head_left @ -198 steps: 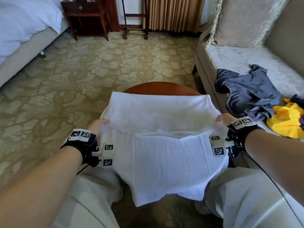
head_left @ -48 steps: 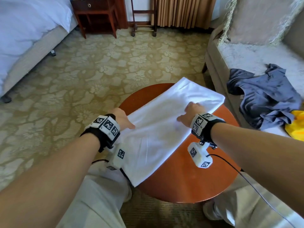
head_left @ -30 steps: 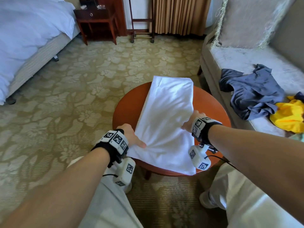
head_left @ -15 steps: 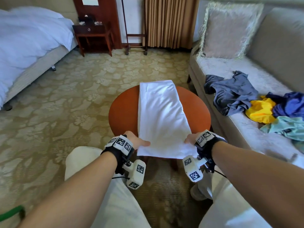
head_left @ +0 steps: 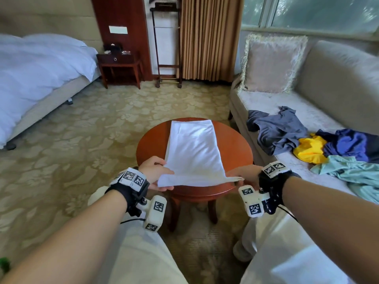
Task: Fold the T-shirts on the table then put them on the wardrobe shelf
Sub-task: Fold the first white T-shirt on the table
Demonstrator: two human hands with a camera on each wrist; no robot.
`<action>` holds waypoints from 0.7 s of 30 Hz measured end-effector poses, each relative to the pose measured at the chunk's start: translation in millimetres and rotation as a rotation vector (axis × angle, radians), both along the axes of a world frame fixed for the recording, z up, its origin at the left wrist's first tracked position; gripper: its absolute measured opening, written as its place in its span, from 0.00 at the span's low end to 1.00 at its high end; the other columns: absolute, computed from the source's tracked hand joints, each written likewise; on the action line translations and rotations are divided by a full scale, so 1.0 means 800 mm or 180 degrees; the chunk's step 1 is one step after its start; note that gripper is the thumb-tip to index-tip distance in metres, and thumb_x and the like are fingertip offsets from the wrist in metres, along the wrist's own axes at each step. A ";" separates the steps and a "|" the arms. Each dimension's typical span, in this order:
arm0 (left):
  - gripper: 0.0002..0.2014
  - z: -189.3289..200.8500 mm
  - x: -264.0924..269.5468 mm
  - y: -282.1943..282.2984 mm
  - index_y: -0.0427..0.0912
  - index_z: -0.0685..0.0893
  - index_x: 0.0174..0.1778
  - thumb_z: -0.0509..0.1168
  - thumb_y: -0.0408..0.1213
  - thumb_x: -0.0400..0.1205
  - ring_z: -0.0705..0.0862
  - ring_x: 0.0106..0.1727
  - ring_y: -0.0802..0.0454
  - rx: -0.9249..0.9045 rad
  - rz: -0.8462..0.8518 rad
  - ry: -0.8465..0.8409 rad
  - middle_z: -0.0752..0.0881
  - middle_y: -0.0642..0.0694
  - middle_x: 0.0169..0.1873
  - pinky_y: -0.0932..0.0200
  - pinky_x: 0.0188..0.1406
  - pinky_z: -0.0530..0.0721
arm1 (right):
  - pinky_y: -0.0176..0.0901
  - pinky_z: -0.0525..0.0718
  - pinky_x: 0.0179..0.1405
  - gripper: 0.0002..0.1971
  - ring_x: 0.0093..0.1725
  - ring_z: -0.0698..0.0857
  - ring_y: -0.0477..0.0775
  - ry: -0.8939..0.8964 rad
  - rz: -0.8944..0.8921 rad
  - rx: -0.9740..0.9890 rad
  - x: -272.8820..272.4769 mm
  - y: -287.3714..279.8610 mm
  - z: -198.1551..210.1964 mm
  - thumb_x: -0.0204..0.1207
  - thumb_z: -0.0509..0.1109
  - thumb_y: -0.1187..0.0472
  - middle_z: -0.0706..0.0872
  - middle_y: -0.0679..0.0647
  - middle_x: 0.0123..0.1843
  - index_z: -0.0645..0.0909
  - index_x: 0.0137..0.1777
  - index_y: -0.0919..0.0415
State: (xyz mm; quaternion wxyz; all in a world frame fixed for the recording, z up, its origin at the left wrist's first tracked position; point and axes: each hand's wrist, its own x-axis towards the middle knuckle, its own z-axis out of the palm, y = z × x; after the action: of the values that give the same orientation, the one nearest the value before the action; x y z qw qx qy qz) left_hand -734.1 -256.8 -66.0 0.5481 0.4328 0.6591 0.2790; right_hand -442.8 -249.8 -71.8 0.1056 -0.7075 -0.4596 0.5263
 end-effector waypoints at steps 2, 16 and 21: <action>0.15 0.013 -0.008 -0.001 0.45 0.83 0.58 0.73 0.29 0.77 0.90 0.33 0.35 0.0210 0.0017 -0.0242 0.90 0.30 0.39 0.55 0.26 0.84 | 0.35 0.81 0.27 0.20 0.19 0.83 0.42 0.0282 0.0032 0.0081 0.005 -0.002 0.025 0.83 0.63 0.63 0.83 0.46 0.18 0.86 0.30 0.58; 0.17 0.080 -0.022 0.026 0.29 0.80 0.60 0.65 0.15 0.76 0.92 0.46 0.48 0.0764 -0.0046 -0.1948 0.91 0.38 0.43 0.62 0.42 0.89 | 0.32 0.77 0.40 0.13 0.37 0.76 0.45 0.1922 -0.0573 0.0497 0.016 0.029 0.137 0.72 0.68 0.69 0.81 0.55 0.39 0.89 0.54 0.69; 0.06 0.076 -0.005 0.064 0.37 0.86 0.49 0.73 0.29 0.79 0.90 0.34 0.49 0.0867 0.0330 -0.0994 0.90 0.42 0.35 0.60 0.33 0.86 | 0.33 0.78 0.29 0.08 0.30 0.88 0.45 0.1073 -0.0762 0.0978 -0.006 0.068 0.118 0.74 0.77 0.59 0.90 0.52 0.32 0.84 0.38 0.63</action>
State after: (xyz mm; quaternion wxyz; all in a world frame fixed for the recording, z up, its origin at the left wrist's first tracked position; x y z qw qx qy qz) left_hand -738.0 -205.5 -5.4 0.5649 0.4199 0.5437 0.4570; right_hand -447.8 -195.3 22.7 0.3486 -0.6347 -0.4231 0.5446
